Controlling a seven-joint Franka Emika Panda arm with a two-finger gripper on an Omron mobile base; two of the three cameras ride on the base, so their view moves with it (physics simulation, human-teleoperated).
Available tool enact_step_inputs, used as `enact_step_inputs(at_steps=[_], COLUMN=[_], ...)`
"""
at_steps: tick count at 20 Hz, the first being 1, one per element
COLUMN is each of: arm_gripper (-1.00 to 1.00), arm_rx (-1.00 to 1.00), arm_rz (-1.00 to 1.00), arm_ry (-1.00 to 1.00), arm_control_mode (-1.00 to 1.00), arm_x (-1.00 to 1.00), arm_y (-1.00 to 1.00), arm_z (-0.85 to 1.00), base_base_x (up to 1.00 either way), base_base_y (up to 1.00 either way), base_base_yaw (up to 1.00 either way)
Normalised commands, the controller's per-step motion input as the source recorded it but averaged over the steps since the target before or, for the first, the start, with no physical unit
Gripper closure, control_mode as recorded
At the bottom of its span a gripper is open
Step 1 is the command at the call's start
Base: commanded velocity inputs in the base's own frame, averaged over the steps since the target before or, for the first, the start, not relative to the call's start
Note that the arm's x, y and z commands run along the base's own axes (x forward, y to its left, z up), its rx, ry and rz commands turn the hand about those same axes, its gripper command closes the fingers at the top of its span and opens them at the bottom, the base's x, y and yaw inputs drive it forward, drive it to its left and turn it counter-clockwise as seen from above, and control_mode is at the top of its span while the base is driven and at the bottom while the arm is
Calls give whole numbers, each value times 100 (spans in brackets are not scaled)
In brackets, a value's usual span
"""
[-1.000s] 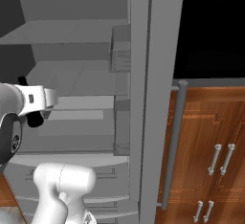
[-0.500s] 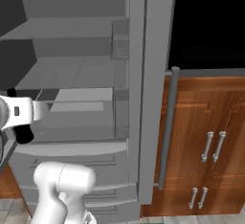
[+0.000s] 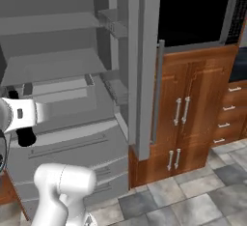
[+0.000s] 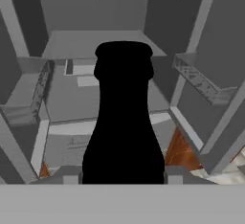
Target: Open the fridge, grab two sodas, and place both sodas inside the bowl with ice on the dining counter.
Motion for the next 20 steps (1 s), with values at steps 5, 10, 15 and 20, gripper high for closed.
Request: enact_step_inputs(at_steps=[5, 10, 15, 20], arm_gripper=[100, 100, 100, 100], arm_rx=[0, 0, 0, 0], arm_rz=[0, 0, 0, 0], arm_ry=[0, 0, 0, 0], arm_control_mode=[100, 100, 100, 100], arm_x=[0, 0, 0, 0], arm_y=[0, 0, 0, 0], arm_z=[0, 0, 0, 0], base_base_x=[-80, -82, -82, -63], base_base_y=[33, 1, -50, -67], base_base_yaw=[-53, -48, -38, -34])
